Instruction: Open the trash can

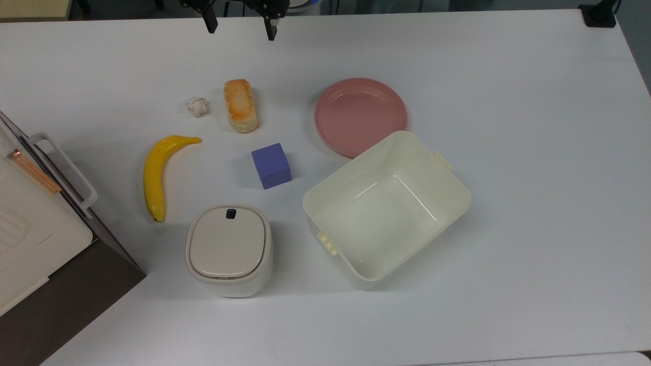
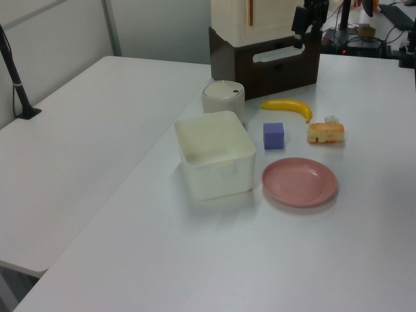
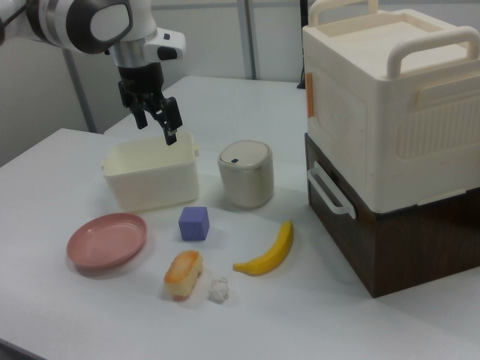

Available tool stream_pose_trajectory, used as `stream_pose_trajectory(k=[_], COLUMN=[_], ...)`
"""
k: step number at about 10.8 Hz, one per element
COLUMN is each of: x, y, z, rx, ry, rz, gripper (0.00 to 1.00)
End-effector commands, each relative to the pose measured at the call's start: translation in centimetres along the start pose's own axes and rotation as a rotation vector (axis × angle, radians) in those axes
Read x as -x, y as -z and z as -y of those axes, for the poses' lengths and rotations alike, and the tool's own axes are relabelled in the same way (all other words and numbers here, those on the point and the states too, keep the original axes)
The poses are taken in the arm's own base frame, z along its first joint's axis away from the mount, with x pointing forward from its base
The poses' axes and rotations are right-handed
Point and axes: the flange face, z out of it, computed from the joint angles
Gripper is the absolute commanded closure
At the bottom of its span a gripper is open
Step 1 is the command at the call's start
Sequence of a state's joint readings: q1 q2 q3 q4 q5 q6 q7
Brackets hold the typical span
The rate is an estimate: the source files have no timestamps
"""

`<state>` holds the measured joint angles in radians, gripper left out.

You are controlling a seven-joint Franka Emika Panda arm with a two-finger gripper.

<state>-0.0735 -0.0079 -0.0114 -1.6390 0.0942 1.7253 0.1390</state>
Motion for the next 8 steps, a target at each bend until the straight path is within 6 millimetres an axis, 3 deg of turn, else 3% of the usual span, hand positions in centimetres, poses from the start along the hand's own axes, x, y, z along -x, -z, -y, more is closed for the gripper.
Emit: stream_pose_trajectory(k=[1, 8], x=[0.29, 0.39], y=[0.33, -0.01], z=[-1.25, -1.45], rx=[0.033, 0.059], ry=[0.011, 0.077], rz=[0.000, 0.011], gripper=[0.00, 0.00])
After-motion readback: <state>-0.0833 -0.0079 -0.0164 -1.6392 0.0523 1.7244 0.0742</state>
